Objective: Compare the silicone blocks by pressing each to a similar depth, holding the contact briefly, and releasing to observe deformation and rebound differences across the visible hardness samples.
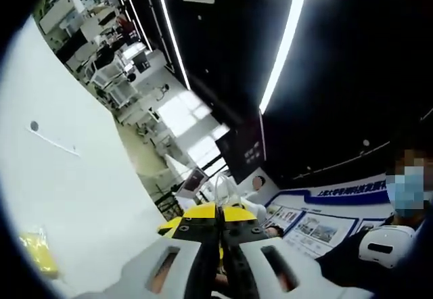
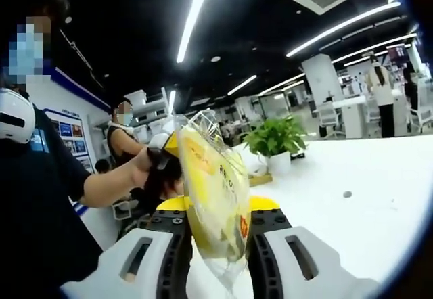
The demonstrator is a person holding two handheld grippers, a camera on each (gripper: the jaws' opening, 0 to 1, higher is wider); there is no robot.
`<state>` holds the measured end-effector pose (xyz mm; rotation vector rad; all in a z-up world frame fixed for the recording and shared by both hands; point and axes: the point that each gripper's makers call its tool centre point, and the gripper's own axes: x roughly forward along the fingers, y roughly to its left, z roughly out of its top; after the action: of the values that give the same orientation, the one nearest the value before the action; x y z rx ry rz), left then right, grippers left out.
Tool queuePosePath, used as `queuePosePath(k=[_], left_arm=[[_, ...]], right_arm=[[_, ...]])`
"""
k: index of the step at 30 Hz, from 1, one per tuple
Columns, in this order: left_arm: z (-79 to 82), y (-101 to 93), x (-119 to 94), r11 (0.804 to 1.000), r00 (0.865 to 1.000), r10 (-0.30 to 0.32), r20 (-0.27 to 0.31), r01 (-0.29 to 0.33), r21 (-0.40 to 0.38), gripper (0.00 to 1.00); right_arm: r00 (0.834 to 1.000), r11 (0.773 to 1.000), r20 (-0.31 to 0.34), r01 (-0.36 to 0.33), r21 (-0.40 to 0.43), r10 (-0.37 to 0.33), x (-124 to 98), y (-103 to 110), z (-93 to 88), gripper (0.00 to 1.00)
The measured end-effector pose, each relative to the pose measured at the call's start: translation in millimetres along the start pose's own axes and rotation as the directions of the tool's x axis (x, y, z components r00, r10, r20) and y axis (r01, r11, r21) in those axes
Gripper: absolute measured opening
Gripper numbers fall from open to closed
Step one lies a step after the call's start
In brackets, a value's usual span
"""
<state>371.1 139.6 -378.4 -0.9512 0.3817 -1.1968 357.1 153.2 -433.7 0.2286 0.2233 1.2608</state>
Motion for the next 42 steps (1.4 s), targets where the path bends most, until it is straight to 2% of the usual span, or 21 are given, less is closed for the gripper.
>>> queuePosePath(k=[2,3,4,5,7,12,15,19,23,28,33,34,37,42], left_arm=[[-0.3,-0.1,-0.2,1.0,1.0,0.0,0.0,0.0,-0.004,0.0],[-0.6,-0.2,-0.3,1.0,1.0,-0.002,-0.001,0.002,-0.005,0.0],[-0.6,-0.2,-0.1,1.0,1.0,-0.001,0.001,0.001,-0.005,0.0],[-0.7,-0.3,0.0,1.0,1.0,-0.001,0.002,0.001,-0.005,0.0],[-0.4,1.2,-0.4,1.0,1.0,0.005,0.003,-0.005,-0.002,0.0],[1.9,4.3,-2.1,1.0,1.0,0.01,0.012,-0.01,-0.007,0.0],[2.1,7.3,-3.2,1.0,1.0,0.015,0.016,-0.015,-0.013,0.0],[0.3,10.7,-3.3,1.0,1.0,0.024,0.016,-0.024,-0.02,0.0],[-0.4,12.0,-3.9,0.999,1.0,0.021,0.022,-0.021,-0.033,0.0],[-5.1,14.6,-4.3,0.998,1.0,0.011,0.022,-0.009,-0.059,0.0],[-16.4,23.6,-4.5,0.996,1.0,0.026,0.014,-0.024,-0.081,0.0],[-18.6,26.9,-5.2,0.996,0.999,0.033,0.013,-0.032,-0.089,0.0],[-23.9,34.3,-6.1,0.994,0.999,0.046,0.008,-0.045,-0.104,0.0],[-33.6,46.8,-5.6,0.989,0.998,0.062,-0.002,-0.062,-0.135,0.0]], right_arm=[[1.0,1.0,0.007,0.006,-0.009,-0.006,0.8,-0.6,-0.3,0.3],[1.0,0.999,0.027,0.004,-0.045,-0.003,1.5,-0.8,2.0,0.33],[0.997,0.996,0.066,0.033,-0.082,-0.027,1.5,-4.1,7.3,0.38],[0.996,0.995,0.091,0.025,-0.099,-0.016,1.3,-1.4,10.8,0.43],[0.995,0.999,0.102,0.011,-0.047,-0.006,0.8,2.7,12.0,0.53],[0.994,0.995,0.079,0.079,-0.065,-0.074,-4.2,-4.8,5.4,0.73],[0.991,0.991,0.082,0.109,-0.071,-0.103,-13.6,-10.5,0.1,0.77],[0.981,0.987,0.128,0.153,-0.055,-0.145,-26.0,-17.0,0.0,0.86],[0.974,0.982,0.141,0.185,-0.045,-0.177,-30.3,-18.5,1.0,0.95],[0.968,0.974,0.145,0.217,-0.06,-0.207,-35.4,-17.7,1.2,0.96],[0.949,0.949,0.128,0.3,-0.097,-0.287,-52.6,-23.3,-1.1,0.96],[0.95,0.949,0.123,0.299,-0.103,-0.286,-55.8,-22.2,-2.7,0.96],[0.947,0.946,0.098,0.314,-0.087,-0.305,-68.4,-22.4,-10.5,0.85],[0.929,0.924,0.097,0.367,-0.106,-0.358,-87.9,-21.1,-19.5,0.88]])
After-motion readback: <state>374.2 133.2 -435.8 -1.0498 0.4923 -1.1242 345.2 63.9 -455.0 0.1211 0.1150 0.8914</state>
